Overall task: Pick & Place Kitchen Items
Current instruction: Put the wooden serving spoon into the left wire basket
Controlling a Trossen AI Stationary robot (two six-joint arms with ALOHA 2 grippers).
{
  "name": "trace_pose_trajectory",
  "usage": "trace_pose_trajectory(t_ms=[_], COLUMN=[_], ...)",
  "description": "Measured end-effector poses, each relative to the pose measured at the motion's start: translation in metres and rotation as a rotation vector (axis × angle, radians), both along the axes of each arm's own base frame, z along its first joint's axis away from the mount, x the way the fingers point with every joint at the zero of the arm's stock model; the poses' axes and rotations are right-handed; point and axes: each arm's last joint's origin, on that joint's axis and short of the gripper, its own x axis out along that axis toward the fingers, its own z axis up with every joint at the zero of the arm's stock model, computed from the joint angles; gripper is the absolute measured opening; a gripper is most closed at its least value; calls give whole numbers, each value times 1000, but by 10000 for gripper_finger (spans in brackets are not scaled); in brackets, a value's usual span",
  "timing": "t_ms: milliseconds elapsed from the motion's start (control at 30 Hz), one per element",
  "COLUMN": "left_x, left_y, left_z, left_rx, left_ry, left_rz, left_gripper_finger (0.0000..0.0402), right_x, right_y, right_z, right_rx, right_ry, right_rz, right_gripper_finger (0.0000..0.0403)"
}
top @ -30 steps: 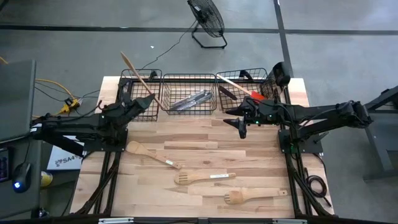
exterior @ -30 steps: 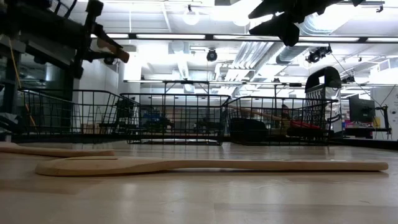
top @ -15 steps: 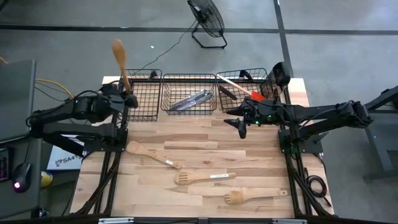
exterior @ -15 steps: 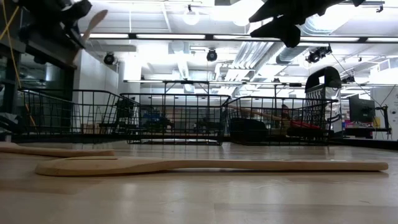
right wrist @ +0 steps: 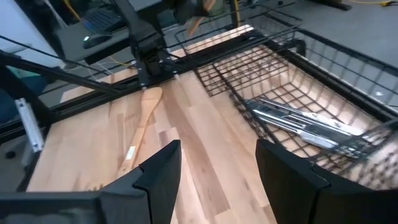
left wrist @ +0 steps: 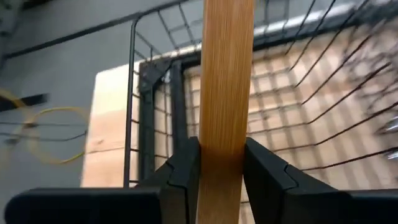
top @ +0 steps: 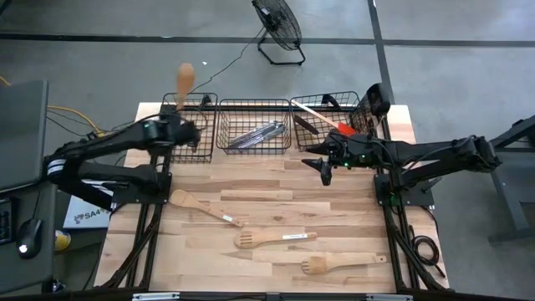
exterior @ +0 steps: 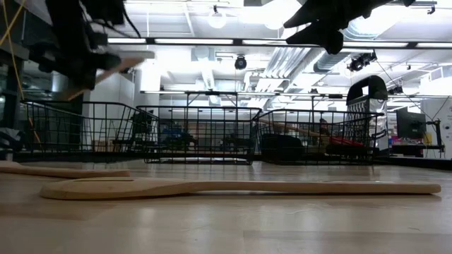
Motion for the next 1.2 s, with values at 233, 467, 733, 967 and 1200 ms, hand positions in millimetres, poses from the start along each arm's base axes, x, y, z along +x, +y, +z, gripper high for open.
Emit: trace_pose_trajectory(t_ms=[233, 467, 733, 967, 1200], left_x=[22, 35, 36, 28, 28], left_y=[21, 29, 32, 37, 37], left_z=[-26, -44, -51, -51, -52], left_rx=[-106, -203, -248, -299, -340], left_ry=[231, 386, 467, 487, 491], left_rz=[1, -57, -68, -29, -63], left_gripper_finger=[90, 90, 90, 90, 90], right_x=[-19, -42, -65, -76, -80], right_y=[-2, -2, -3, -3, -2], right_z=[8, 15, 23, 29, 27], right_rx=[-30, -42, -50, -47, -34], right_ry=[6, 20, 0, -47, -24], right_rz=[-74, -111, -147, -156, -160], right_gripper_finger=[200, 200, 200, 200, 200])
